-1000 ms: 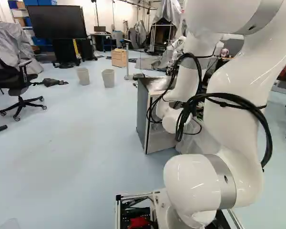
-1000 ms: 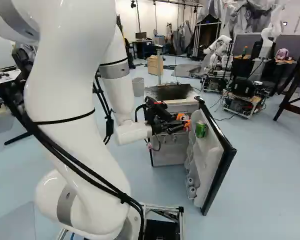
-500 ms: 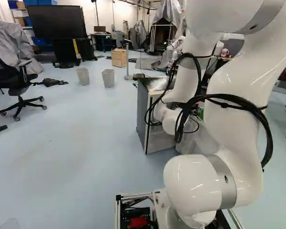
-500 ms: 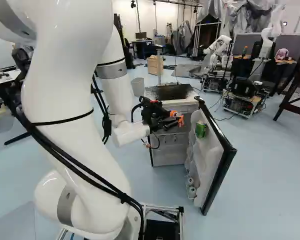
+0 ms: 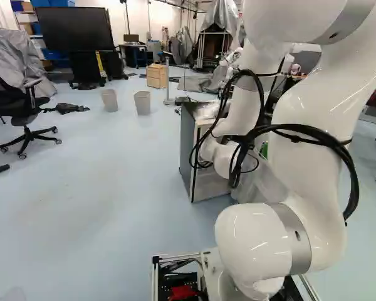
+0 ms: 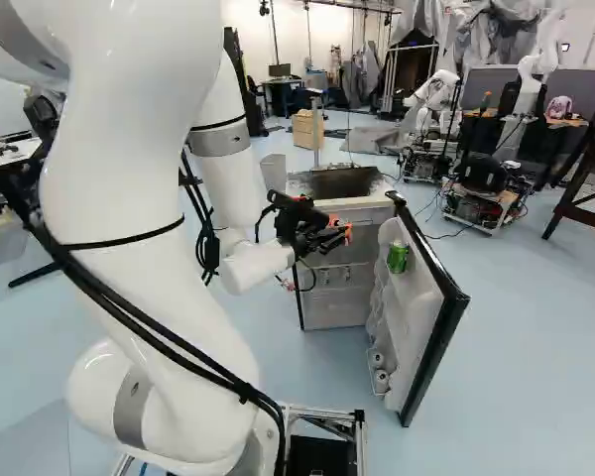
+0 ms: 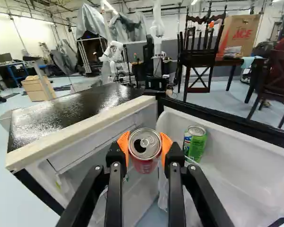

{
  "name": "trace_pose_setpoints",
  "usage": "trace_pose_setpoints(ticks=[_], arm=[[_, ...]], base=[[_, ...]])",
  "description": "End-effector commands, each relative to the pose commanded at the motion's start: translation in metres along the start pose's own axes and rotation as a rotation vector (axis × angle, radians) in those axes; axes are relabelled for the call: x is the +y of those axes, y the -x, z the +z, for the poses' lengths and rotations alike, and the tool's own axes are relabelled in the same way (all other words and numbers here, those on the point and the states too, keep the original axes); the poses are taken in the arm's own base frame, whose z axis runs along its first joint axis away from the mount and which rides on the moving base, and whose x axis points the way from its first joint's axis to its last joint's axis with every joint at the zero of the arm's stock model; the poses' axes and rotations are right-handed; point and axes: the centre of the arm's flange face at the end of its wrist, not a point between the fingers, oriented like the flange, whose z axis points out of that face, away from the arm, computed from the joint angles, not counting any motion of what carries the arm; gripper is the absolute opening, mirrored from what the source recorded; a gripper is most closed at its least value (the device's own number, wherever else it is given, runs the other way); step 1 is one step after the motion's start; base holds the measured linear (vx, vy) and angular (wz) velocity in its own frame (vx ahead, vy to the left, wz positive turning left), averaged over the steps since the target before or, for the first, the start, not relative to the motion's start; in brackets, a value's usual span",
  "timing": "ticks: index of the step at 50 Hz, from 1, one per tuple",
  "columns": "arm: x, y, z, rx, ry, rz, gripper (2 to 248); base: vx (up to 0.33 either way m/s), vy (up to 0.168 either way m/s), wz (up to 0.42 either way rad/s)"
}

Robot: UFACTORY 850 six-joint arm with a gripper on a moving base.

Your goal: Grab a drink from the fridge

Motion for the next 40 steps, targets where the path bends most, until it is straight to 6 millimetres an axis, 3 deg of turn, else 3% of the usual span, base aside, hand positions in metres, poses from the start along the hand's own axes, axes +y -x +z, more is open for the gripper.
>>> trace_pose_setpoints(ticks=[40], arm=[[-0.018, 0.001, -0.002, -0.011, -0.205, -0.041, 91]], base=[[0.0, 0.0, 0.0]])
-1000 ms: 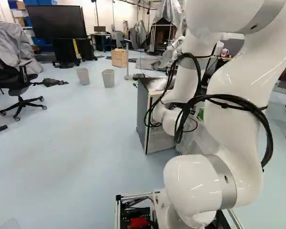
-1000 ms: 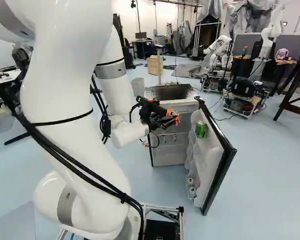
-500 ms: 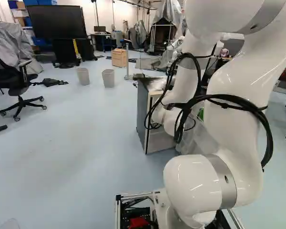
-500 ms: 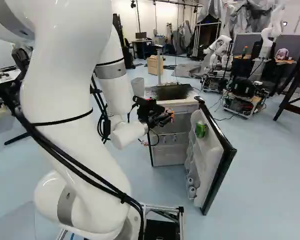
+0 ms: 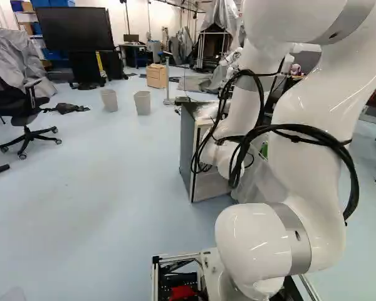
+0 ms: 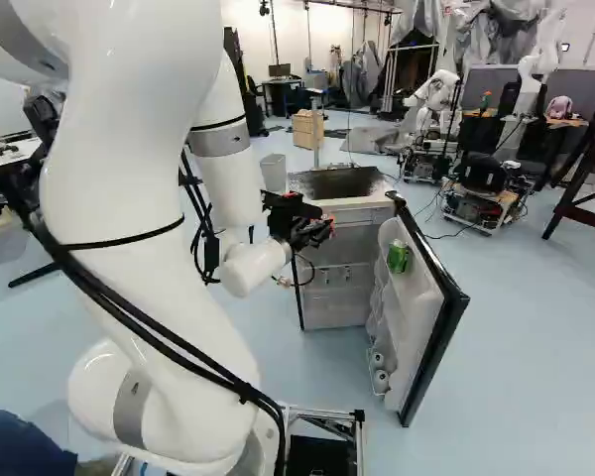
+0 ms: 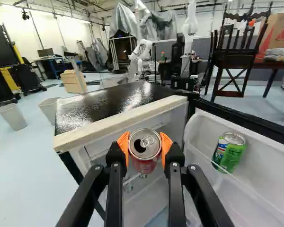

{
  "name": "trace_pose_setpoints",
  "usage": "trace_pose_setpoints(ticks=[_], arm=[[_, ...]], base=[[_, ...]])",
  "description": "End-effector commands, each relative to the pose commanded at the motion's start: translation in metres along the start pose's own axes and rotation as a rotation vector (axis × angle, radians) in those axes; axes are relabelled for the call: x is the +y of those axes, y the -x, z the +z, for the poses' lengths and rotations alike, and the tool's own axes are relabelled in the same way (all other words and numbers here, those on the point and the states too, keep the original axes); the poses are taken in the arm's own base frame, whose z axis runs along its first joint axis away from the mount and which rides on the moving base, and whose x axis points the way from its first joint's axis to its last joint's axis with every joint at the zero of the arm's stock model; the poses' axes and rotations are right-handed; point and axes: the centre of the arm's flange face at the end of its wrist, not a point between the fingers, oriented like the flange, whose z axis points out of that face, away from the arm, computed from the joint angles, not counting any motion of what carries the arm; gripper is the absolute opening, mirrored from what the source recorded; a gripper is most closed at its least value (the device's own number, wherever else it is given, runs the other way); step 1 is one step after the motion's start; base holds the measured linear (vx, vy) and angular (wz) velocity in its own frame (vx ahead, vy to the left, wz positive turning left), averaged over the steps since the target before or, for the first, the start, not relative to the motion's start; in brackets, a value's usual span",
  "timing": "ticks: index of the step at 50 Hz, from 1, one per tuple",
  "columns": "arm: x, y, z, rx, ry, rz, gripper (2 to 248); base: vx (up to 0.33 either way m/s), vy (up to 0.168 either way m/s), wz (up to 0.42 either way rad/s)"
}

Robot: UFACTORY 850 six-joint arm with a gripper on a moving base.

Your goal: Grab a drink from the fridge

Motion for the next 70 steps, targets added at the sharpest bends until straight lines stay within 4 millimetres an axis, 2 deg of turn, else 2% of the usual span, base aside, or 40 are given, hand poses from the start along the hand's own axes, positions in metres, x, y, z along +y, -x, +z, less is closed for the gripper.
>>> trace_pose_setpoints(ticks=[36, 58, 70], arm=[[-0.021, -0.007, -0.007, -0.079, -0.244, -0.054, 91], [-0.026, -0.013, -0.016, -0.186, -0.323, -0.099, 91], [-0.027, -0.022, -0.02, -0.174, -0.33, -0.101, 91]], base=[[0.0, 0.0, 0.0], [0.0, 0.0, 0.0], [0.0, 0.0, 0.0]])
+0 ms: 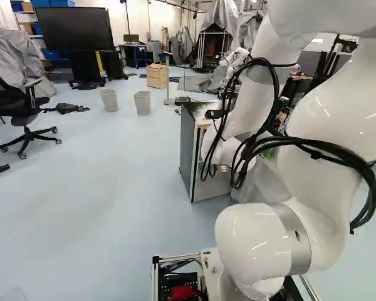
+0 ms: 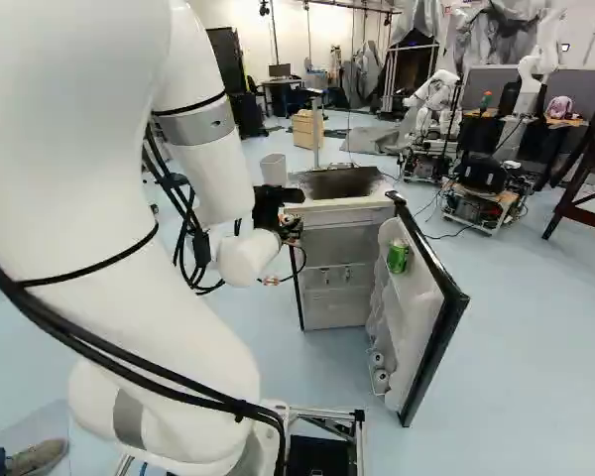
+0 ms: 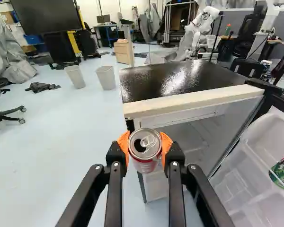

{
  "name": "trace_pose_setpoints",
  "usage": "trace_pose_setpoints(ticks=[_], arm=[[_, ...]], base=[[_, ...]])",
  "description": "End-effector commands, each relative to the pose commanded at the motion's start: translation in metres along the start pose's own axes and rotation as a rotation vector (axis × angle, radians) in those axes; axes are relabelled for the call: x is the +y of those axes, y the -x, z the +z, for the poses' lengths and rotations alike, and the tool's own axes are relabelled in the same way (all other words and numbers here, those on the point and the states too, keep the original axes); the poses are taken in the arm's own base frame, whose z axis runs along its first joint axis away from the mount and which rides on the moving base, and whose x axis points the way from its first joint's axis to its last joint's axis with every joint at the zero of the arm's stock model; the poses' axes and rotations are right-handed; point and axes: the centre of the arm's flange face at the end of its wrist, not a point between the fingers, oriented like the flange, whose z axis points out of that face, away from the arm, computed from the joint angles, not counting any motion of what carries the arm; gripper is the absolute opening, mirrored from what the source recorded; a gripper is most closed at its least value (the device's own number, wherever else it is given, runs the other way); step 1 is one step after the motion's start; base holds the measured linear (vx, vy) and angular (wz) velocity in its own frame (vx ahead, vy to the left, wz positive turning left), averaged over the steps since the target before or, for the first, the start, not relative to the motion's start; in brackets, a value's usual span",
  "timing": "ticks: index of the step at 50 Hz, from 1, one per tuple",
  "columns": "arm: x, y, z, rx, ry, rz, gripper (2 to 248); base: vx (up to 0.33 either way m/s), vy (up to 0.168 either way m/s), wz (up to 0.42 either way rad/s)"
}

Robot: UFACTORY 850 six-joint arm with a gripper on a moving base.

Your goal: Grab a drink from the fridge

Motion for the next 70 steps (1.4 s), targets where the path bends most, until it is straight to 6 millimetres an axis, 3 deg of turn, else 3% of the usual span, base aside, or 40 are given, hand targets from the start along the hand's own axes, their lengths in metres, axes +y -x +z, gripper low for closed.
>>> trace_pose_setpoints(ticks=[70], arm=[[0.017, -0.051, 0.006, -0.056, 0.054, 0.012, 91]], base=[[0.0, 0.0, 0.0]])
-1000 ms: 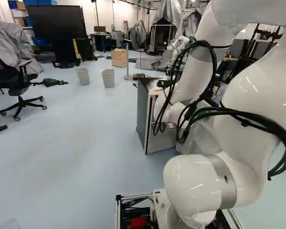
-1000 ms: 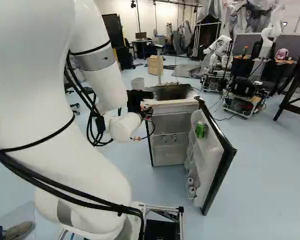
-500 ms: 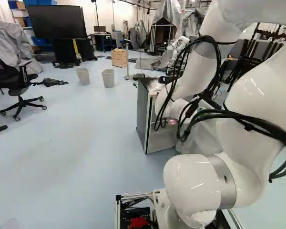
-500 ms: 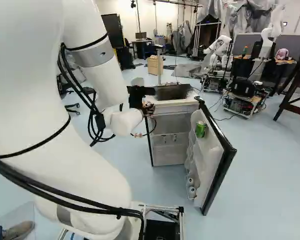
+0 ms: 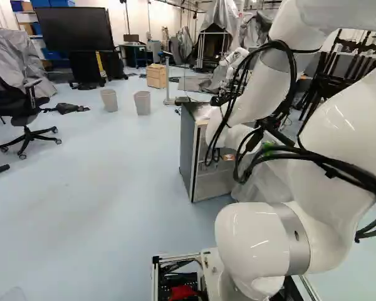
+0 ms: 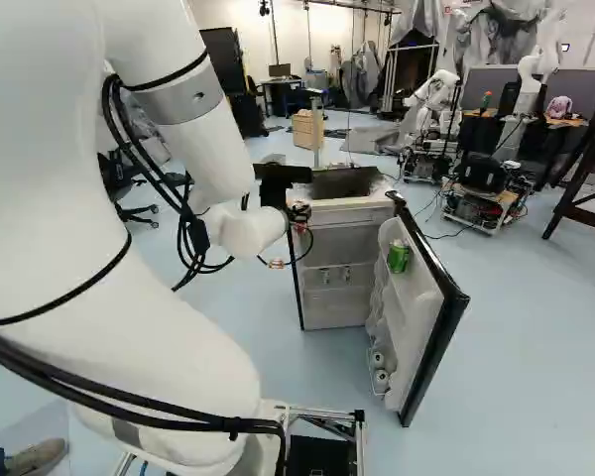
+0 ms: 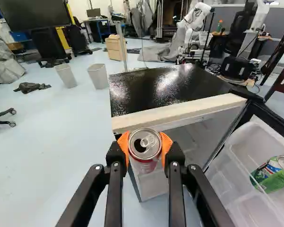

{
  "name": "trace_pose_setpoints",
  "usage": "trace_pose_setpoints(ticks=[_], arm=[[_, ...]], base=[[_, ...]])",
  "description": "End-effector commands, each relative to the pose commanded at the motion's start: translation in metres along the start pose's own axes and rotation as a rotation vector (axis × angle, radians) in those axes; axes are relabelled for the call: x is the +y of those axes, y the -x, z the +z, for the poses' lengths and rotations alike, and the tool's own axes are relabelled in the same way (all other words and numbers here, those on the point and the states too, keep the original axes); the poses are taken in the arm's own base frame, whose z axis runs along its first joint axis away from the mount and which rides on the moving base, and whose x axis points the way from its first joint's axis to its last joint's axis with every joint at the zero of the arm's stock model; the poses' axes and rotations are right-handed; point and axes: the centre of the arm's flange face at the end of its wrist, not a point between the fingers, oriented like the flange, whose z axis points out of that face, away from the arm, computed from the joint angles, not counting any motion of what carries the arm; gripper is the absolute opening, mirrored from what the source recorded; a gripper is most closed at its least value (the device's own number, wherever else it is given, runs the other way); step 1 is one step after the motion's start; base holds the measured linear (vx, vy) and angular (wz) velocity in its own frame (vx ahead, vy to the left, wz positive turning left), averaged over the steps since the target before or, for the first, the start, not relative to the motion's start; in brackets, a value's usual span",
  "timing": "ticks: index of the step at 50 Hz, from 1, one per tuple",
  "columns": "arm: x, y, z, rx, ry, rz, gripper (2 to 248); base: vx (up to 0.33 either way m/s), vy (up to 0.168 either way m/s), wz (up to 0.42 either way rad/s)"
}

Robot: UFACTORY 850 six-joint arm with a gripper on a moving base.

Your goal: Grab a drink from the fridge

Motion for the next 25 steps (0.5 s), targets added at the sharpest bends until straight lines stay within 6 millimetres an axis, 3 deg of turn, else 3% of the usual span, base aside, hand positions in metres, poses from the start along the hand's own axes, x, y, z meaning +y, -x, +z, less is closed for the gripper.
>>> trace_pose_setpoints(ticks=[25], arm=[[0.007, -0.019, 0.008, -0.063, 0.021, 0.006, 91]], base=[[0.0, 0.0, 0.0]])
